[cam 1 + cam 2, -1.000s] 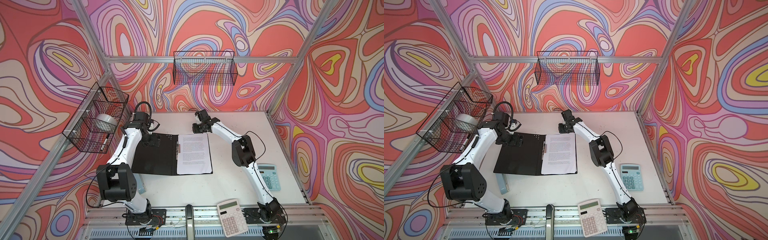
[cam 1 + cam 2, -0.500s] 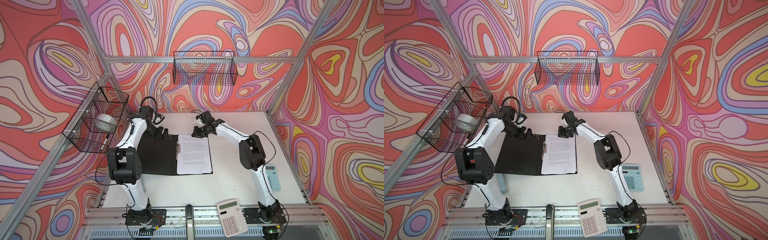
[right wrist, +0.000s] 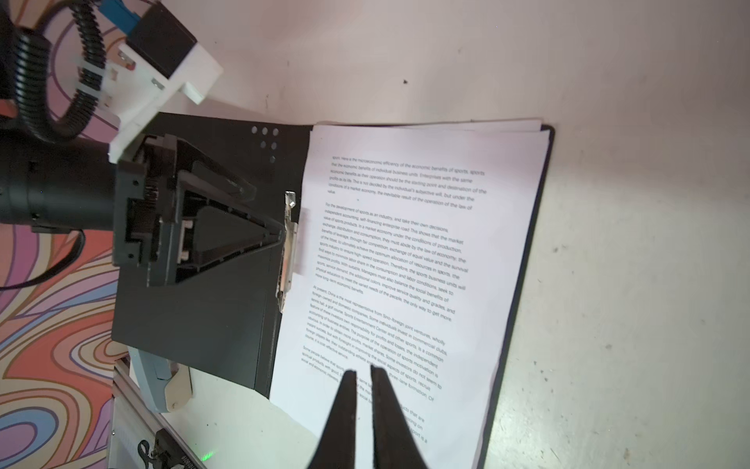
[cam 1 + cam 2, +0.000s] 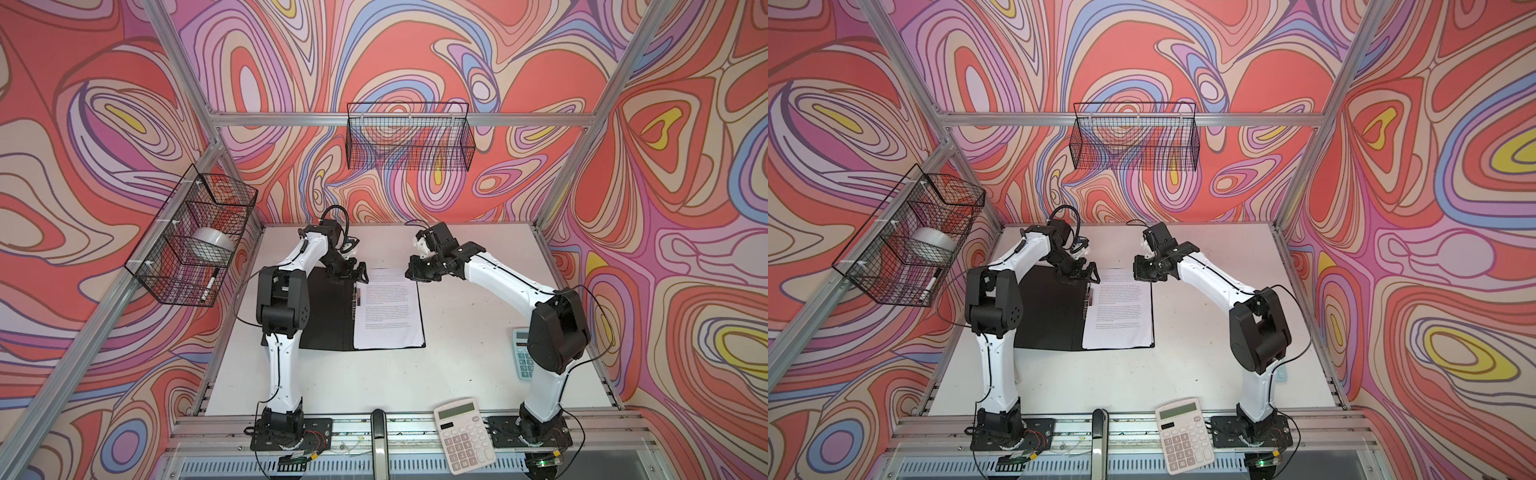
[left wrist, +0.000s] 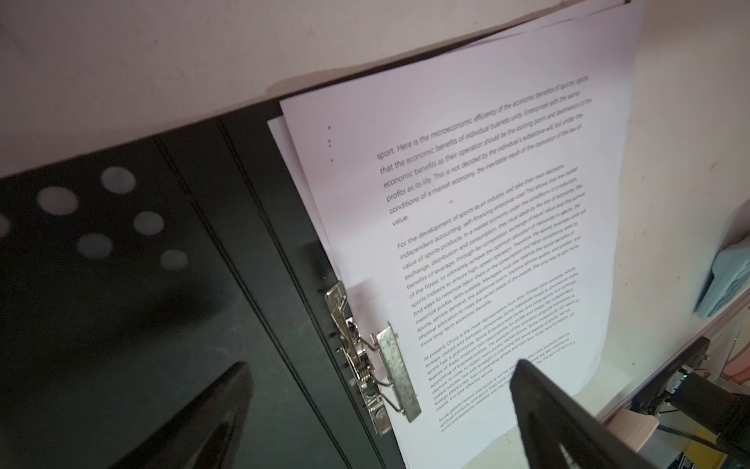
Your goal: Put the files into the folder
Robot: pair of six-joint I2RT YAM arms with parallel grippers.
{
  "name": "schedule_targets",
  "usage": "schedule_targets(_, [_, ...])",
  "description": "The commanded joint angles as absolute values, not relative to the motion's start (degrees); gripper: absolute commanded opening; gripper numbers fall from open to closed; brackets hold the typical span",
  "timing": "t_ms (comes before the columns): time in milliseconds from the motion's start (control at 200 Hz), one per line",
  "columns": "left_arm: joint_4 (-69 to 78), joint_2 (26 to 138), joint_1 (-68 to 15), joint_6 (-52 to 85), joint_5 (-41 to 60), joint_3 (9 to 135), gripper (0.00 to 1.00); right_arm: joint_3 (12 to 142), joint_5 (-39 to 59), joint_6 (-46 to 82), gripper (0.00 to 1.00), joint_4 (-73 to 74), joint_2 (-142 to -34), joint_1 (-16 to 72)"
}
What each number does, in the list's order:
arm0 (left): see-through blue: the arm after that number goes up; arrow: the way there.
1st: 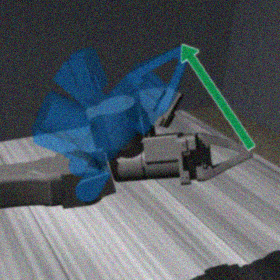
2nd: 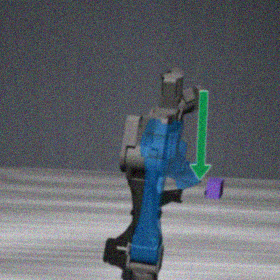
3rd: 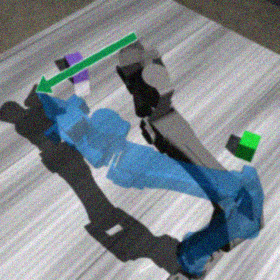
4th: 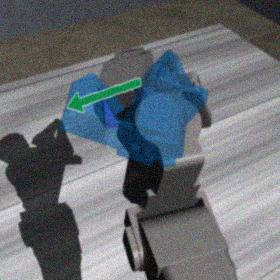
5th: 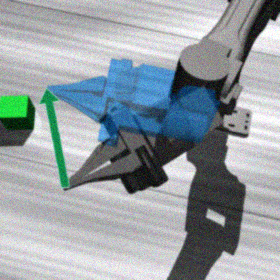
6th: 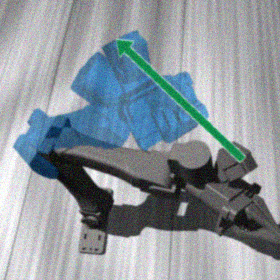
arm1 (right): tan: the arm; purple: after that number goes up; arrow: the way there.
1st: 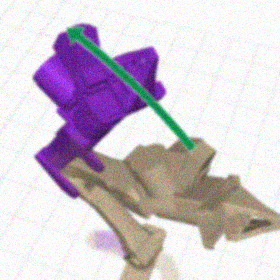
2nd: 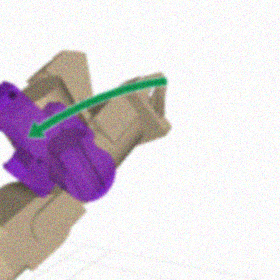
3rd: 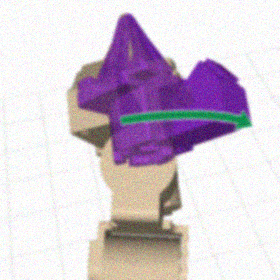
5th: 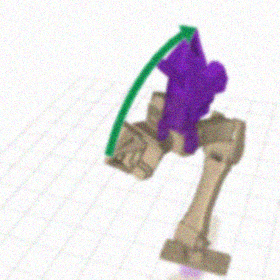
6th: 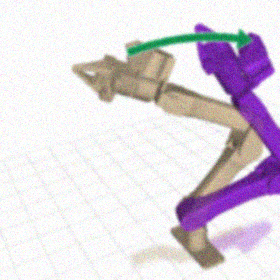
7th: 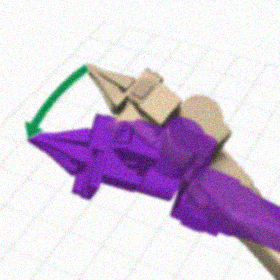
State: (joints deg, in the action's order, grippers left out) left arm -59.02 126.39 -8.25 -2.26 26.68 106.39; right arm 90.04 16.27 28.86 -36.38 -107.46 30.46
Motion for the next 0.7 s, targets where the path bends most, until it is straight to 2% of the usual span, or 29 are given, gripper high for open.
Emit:
schedule_targets(0, [-60.31,127.1,-8.43,-2.1,29.79,108.11,0.99,88.44,14.37,29.61,0.1,-36.37,-105.82,30.5])
schedule_targets(696, [-56.86,132.0,-9.27,-1.49,35.77,109.42,0.97,88.68,15.03,29.1,0.1,-35.76,-107.48,30.5])
